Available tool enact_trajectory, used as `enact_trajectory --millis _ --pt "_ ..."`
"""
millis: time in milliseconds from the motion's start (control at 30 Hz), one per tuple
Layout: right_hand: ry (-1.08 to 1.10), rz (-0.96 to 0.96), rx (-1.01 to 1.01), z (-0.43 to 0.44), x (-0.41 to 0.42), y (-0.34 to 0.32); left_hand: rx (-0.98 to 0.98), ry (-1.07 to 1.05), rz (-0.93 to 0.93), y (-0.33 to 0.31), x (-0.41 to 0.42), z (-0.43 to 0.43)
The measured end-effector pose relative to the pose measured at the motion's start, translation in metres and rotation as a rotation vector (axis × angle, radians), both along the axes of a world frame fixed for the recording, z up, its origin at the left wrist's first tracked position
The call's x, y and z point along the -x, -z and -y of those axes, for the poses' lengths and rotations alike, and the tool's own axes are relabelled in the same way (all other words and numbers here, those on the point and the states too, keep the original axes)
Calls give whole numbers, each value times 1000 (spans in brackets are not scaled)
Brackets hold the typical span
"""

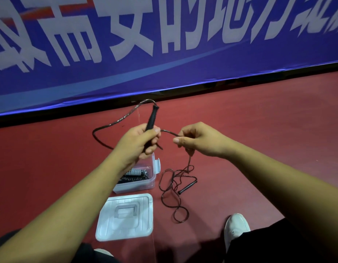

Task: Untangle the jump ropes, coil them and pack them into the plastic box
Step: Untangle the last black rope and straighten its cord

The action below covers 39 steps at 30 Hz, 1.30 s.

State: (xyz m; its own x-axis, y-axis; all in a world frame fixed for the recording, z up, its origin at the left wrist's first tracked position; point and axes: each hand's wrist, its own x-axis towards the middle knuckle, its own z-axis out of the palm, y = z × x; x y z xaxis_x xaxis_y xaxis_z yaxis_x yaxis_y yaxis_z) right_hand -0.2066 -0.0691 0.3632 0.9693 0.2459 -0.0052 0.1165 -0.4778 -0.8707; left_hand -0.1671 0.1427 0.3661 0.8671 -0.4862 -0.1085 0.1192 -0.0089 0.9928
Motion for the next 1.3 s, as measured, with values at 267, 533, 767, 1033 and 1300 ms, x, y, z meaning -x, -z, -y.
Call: enact_trajectory --millis 267,533,767,1033,1300 --pt "20 -307 37 58 -14 47 438 -247 -351 -2 -34 -33" --pt "93 -253 250 68 -17 59 220 -451 -258 4 -59 -57" --pt "76 -34 323 27 -15 21 -486 -239 212 21 -51 -49" --pt "26 71 232 -13 -6 -2 -379 190 186 17 -6 -6" --pt "-76 -198 153 18 -6 17 -4 -73 -118 9 -19 -17"
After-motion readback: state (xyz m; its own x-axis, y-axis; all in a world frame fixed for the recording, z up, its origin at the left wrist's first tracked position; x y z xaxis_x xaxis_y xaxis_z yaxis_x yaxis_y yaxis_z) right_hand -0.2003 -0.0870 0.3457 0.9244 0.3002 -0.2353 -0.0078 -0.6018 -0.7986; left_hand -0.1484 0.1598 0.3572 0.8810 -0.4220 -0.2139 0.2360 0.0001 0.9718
